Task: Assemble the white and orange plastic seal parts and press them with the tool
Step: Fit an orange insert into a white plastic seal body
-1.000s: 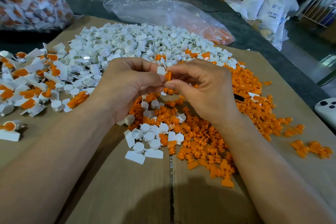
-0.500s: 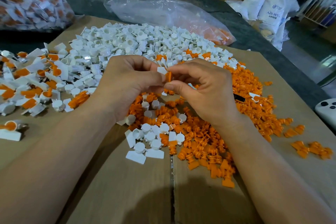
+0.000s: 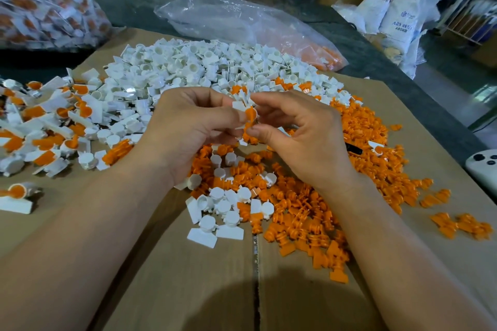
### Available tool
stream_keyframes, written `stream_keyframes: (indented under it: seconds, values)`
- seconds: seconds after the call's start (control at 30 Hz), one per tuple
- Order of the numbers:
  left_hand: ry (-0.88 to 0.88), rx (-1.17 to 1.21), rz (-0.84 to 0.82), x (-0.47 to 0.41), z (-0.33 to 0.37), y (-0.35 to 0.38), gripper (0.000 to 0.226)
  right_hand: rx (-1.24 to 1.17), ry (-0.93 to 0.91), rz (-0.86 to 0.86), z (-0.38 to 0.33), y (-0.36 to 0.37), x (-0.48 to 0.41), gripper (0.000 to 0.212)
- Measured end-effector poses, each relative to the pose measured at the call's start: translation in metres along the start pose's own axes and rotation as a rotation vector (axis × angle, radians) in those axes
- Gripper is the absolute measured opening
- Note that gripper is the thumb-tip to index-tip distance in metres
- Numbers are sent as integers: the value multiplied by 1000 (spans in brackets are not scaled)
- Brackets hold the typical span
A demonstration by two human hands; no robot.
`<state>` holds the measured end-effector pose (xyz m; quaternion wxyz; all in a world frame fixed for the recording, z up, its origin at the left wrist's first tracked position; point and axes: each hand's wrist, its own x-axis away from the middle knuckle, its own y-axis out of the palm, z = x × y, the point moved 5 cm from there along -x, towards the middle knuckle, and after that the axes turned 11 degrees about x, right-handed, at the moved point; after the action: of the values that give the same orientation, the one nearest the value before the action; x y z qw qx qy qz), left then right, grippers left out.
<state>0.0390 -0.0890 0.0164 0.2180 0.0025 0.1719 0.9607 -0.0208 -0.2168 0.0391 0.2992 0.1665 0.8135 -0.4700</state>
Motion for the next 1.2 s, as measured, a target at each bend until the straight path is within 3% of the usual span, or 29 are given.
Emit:
stream_keyframes:
  seconds: [0.33, 0.57, 1.2]
  values:
    - [-55, -18, 22, -1, -1, -2, 28, 10, -50, -8, -1, 1, -2, 32]
    - [-104, 15, -14, 0, -1, 0, 9, -28, 6, -63, 0, 4, -1, 36]
    - [-69, -31, 20, 0, 0, -1, 17, -77, 23, -44, 1, 1, 0, 47]
